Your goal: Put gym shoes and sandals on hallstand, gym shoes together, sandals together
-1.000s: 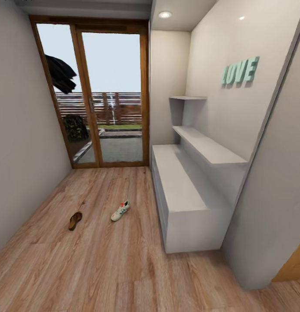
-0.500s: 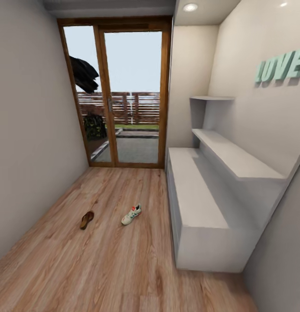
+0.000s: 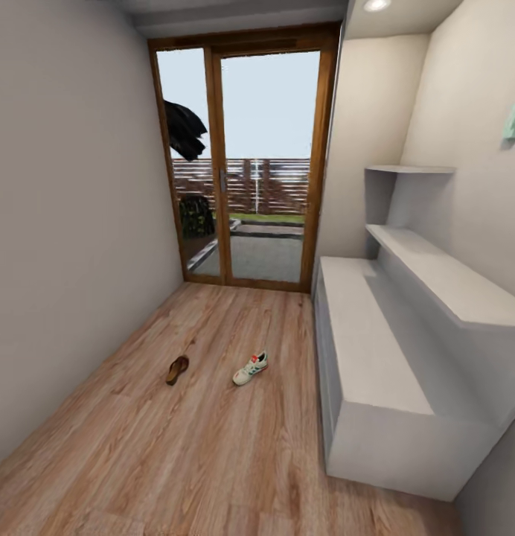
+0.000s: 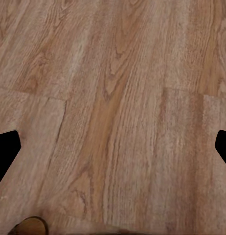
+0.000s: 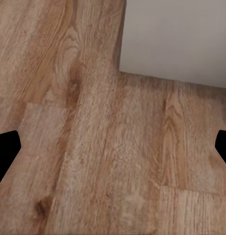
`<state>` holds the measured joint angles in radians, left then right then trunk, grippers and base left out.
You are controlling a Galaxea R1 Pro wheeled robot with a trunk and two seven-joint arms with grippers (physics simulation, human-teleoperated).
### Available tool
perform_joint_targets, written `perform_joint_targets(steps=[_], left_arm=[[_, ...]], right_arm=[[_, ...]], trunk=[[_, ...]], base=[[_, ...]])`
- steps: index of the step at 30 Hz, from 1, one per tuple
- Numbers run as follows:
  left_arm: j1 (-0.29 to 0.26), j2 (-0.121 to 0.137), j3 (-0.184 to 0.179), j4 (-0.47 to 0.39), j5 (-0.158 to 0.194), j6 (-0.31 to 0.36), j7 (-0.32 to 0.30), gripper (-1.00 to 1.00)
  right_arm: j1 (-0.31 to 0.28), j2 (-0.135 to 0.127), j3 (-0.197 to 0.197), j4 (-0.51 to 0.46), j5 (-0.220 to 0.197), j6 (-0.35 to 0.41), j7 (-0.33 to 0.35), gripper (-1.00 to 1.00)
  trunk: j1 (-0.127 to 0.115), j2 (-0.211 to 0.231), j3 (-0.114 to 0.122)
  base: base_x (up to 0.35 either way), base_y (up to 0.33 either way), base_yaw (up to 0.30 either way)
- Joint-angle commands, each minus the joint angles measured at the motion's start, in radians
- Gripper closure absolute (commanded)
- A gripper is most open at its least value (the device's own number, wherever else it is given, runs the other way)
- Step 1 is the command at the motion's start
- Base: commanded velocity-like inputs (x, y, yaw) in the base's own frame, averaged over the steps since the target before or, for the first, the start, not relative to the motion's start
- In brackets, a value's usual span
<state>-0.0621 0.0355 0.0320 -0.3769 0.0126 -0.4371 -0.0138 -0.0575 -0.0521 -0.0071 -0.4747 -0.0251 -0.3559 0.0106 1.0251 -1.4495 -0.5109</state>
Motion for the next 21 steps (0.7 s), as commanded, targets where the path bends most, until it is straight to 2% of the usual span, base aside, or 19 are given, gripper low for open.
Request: perform_joint_targets(steps=[1, 13, 21], left_arm=[[-0.001, 0.000, 0.002, 0.001, 0.001, -0.003, -0.001, -1.00], [-0.001, 0.000, 0.002, 0.001, 0.001, -0.003, -0.002, -1.00], [-0.001, 0.000, 0.002, 0.001, 0.001, -0.003, -0.002, -1.00]], right_arm=[[0.000, 0.000, -0.001, 0.000, -0.003, -0.003, 0.001, -1.00], [-0.001, 0.000, -0.001, 0.001, -0.002, -0.003, 0.002, -1.00], [-0.001, 0.000, -0.001, 0.001, -0.002, -0.003, 0.002, -1.00]], trunk=[[0.000, 0.000, -0.001], [0.000, 0.000, -0.001], [0.000, 0.000, -0.001]], base=[[0.004, -0.001, 0.277], [0.049, 0.000, 0.277], [0.249, -0.006, 0.263]])
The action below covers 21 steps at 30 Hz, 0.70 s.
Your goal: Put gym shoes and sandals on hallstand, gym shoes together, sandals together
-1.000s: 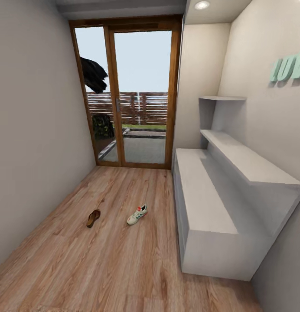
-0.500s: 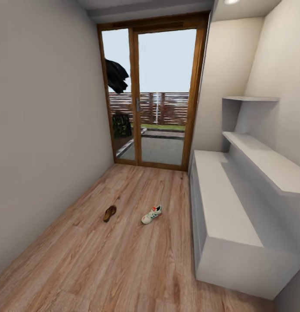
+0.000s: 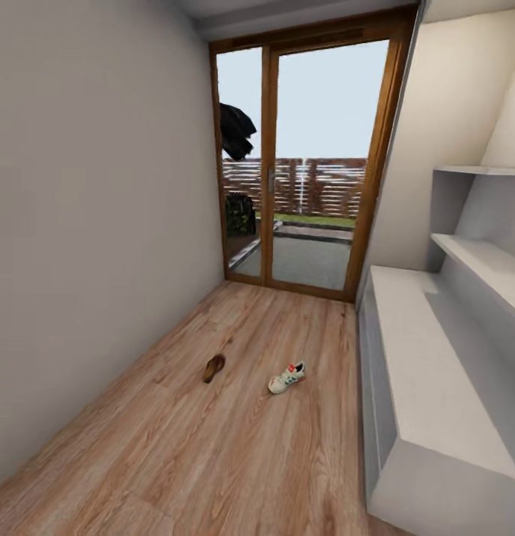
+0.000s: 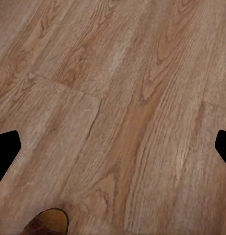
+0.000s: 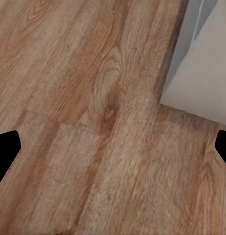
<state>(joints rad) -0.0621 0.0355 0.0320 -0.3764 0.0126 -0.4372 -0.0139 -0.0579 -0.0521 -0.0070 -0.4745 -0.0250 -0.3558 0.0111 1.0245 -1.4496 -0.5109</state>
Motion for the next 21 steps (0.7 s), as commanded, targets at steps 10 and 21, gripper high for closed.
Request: perform_joint_targets(steps=[10, 21], left_arm=[[-0.001, 0.000, 0.002, 0.001, 0.001, -0.003, -0.001, -1.00], [-0.001, -0.002, 0.002, 0.001, 0.001, -0.003, -0.003, -1.00]], right_arm=[[0.000, 0.000, -0.001, 0.000, -0.003, -0.003, 0.001, -1.00], [0.000, 0.000, -0.001, 0.000, -0.003, -0.003, 0.001, -1.00]], trunk=[[0.001, 0.000, -0.001], [0.001, 0.000, -0.001]], base=[[0.326, -0.124, 0.049], [0.326, -0.156, 0.018]])
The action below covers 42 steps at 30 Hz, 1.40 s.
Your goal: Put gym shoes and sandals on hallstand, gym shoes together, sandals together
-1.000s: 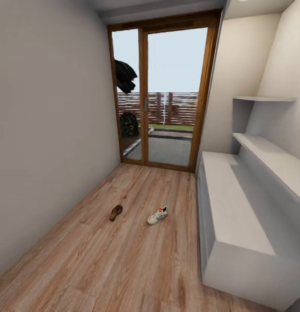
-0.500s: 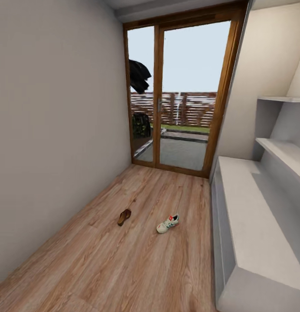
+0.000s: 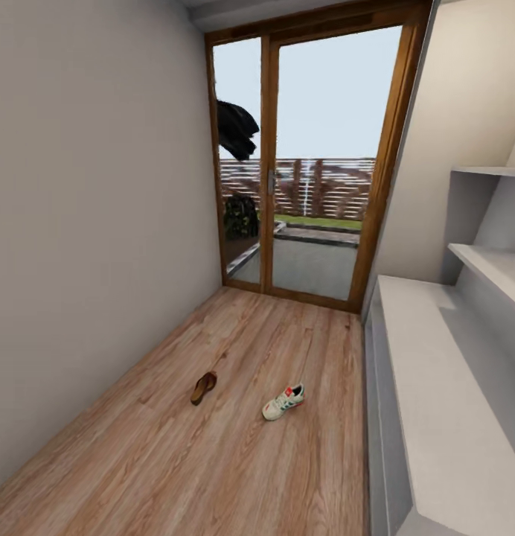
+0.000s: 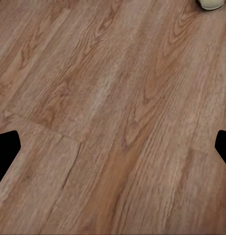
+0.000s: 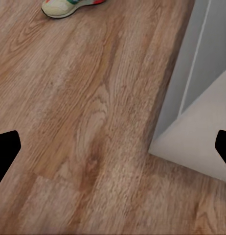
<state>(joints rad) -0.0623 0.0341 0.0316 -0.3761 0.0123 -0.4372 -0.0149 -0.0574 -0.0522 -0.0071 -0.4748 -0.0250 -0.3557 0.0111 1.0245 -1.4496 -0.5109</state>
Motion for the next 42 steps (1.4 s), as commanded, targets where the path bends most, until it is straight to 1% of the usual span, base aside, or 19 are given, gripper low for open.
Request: perform_joint_targets(steps=[1, 9, 15, 32, 42], left_arm=[[-0.001, 0.000, 0.002, 0.001, 0.001, -0.003, -0.002, -1.00], [-0.001, 0.000, 0.002, 0.001, 0.001, -0.003, -0.001, -1.00], [-0.001, 0.001, 0.002, 0.000, 0.001, -0.003, -0.001, -1.00], [-0.001, 0.001, 0.002, 0.000, 0.001, -0.003, 0.000, -1.00], [-0.001, 0.000, 0.002, 0.000, 0.001, -0.003, 0.000, -1.00]], right_arm=[[-0.001, 0.000, -0.001, 0.001, -0.003, -0.003, 0.001, -1.00], [0.000, 0.000, 0.001, 0.001, -0.003, -0.003, 0.001, -1.00], [-0.001, 0.000, 0.001, 0.001, -0.003, -0.003, 0.001, -1.00], [-0.001, 0.000, 0.000, 0.001, -0.003, -0.004, 0.001, -1.00], [0.000, 0.000, -0.001, 0.000, -0.003, -0.004, 0.001, -1.00]], trunk=[[0.001, 0.000, -0.001], [0.001, 0.000, -0.001], [0.001, 0.000, -0.001], [0.001, 0.000, -0.001], [0.001, 0.000, -0.001]], base=[[0.325, -0.157, 0.079], [0.322, -0.162, 0.112], [0.293, -0.189, 0.214], [0.033, -0.018, 0.273], [0.233, 0.000, 0.275]])
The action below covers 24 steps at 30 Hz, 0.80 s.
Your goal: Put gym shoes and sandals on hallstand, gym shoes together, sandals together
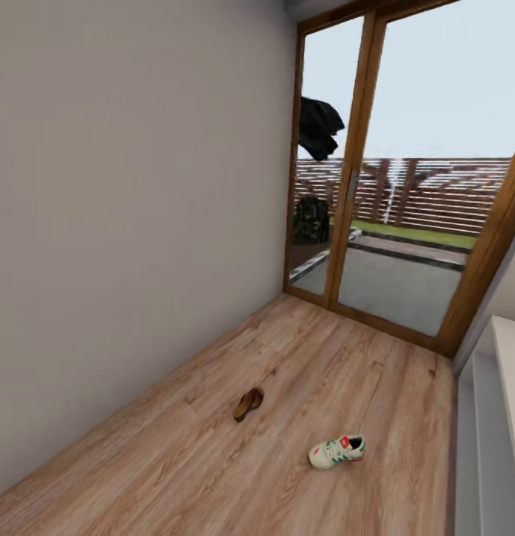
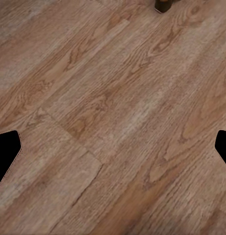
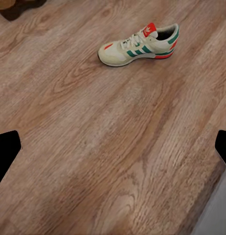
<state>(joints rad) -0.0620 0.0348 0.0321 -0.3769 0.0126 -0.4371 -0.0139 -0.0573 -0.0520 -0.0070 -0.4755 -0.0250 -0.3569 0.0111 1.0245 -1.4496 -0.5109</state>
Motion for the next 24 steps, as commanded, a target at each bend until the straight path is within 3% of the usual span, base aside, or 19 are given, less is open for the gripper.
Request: perform_joint_targets(steps=[1, 9, 24], left_arm=[[-0.001, 0.000, 0.002, 0.001, 0.001, -0.003, -0.001, -1.00], [-0.001, -0.001, 0.002, 0.001, 0.001, -0.003, -0.001, -1.00], [-0.001, -0.001, 0.002, 0.001, 0.001, -0.003, -0.001, -1.00]], right_arm=[[0.000, 0.000, -0.001, 0.000, -0.003, -0.003, 0.001, -1.00], [-0.001, 0.000, -0.002, 0.000, -0.003, -0.003, 0.001, -1.00], [-0.001, 0.000, 0.001, 0.000, -0.002, -0.003, 0.005, -1.00]], trunk=[[0.001, 0.000, -0.001], [0.001, 0.000, -0.001], [0.001, 0.000, -0.001]], base=[[0.314, 0.000, 0.275], [0.324, 0.000, 0.226], [0.336, 0.000, 0.019]])
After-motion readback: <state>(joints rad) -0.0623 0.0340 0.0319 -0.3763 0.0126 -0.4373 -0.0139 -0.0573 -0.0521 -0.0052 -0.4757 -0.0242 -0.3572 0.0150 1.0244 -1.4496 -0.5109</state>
